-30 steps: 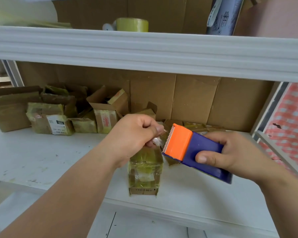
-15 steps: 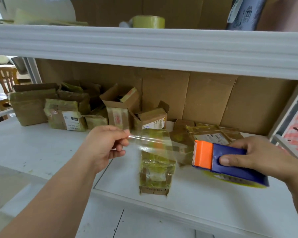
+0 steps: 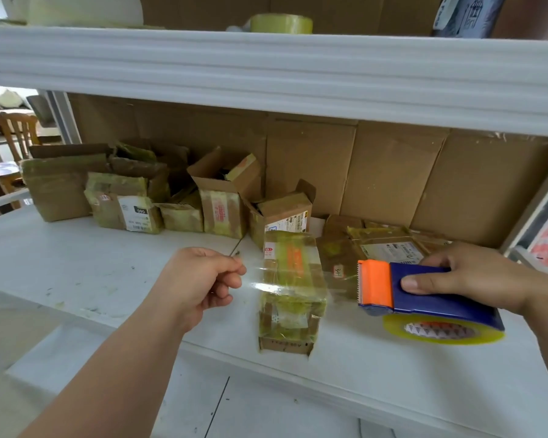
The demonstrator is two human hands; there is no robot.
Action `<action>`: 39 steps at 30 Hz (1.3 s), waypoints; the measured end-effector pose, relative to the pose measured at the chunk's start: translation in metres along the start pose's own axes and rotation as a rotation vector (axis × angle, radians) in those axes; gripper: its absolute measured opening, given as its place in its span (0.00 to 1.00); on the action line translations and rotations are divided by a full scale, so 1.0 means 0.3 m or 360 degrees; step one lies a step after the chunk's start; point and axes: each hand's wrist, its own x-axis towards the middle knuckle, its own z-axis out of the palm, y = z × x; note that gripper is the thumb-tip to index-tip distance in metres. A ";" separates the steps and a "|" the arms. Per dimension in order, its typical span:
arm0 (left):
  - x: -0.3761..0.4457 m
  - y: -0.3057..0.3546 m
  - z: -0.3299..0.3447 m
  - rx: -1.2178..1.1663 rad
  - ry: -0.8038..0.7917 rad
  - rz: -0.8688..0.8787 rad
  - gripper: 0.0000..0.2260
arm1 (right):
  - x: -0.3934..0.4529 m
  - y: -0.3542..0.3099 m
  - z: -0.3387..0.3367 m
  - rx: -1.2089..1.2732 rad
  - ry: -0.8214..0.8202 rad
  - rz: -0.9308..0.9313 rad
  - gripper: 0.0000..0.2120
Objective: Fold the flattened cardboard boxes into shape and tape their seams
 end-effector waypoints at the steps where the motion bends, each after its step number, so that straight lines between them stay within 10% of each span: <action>1: -0.002 -0.002 0.000 0.0001 0.0000 -0.0006 0.06 | 0.004 0.004 -0.002 0.0004 -0.0012 -0.0009 0.38; 13: 0.008 -0.092 0.015 0.0028 -0.0019 -0.0256 0.06 | 0.098 0.054 0.042 -0.0009 -0.0181 0.0006 0.43; 32: 0.020 -0.110 0.056 0.0769 -0.0347 -0.0524 0.18 | 0.156 0.052 0.153 0.0083 -0.0166 -0.0058 0.23; 39: 0.037 -0.095 0.084 0.1117 0.0026 0.0548 0.15 | 0.167 0.056 0.176 0.0136 -0.0146 -0.0121 0.20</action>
